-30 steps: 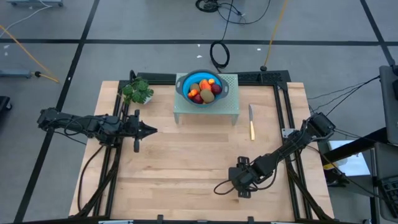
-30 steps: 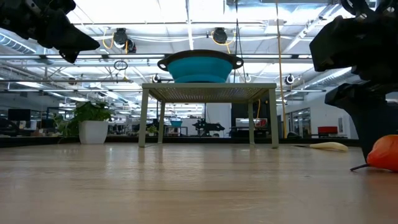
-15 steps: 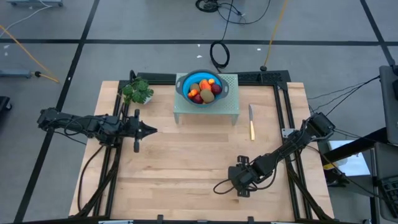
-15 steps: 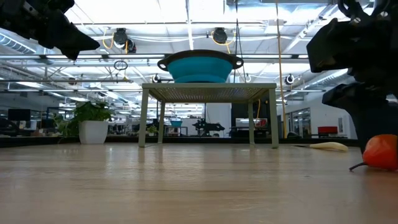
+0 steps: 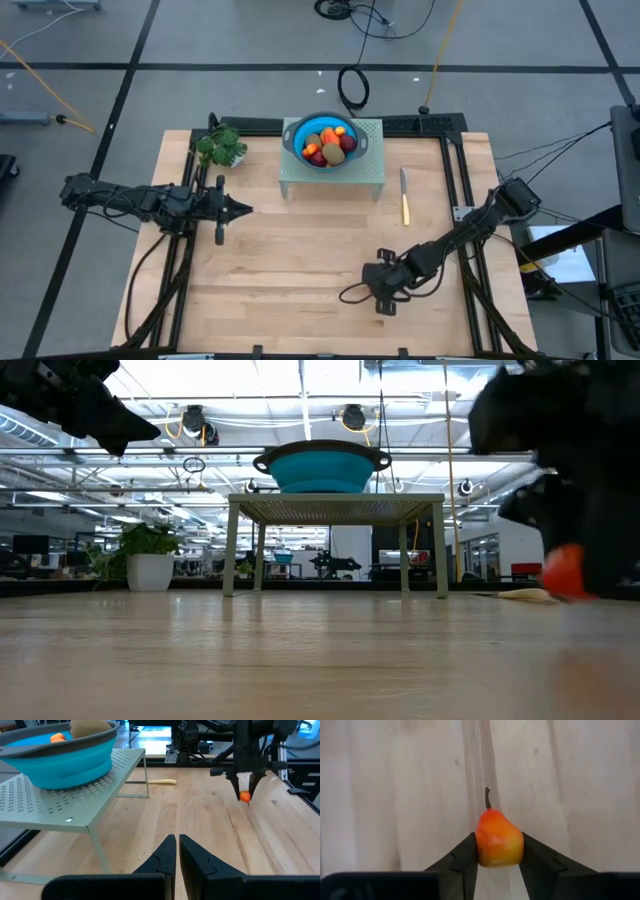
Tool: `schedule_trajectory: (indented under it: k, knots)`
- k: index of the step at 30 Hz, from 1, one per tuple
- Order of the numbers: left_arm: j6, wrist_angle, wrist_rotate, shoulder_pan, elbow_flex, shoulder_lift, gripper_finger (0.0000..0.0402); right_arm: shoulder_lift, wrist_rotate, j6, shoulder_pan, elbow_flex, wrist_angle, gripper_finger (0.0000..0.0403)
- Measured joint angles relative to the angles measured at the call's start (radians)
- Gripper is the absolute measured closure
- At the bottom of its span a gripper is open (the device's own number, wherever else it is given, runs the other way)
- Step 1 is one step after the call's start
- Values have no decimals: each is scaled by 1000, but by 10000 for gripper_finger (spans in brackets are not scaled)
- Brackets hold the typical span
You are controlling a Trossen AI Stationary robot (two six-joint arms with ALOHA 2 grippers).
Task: Pick & Place Fruit
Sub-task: Put the peach into the colander on the shelf
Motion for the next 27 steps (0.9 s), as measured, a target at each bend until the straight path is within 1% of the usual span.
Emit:
schedule_trajectory:
  k: [3, 6, 9, 15, 20, 25, 27]
  knots:
    - [0, 1, 0, 0, 0, 0, 380, -40, 2, 8, -19, 0, 29, 288]
    - [-2, 2, 0, 0, 0, 0, 380, -94, 4, 41, -41, 0, 50, 295]
    - [-3, 7, 0, 0, 0, 0, 380, -151, 6, 48, -59, 0, 100, 299]
    - [-3, 8, 0, 0, 0, 0, 380, -238, 20, 52, -94, 0, 243, 295]
    - [-18, 9, 1, 0, 0, 0, 380, -273, 83, 44, -115, 0, 390, 299]
    - [-99, 10, 1, 0, 0, 0, 380, -274, 92, 33, -135, 0, 560, 294]
    - [-114, 10, 2, 0, 0, 0, 380, -274, 115, 27, -140, 1, 613, 295]
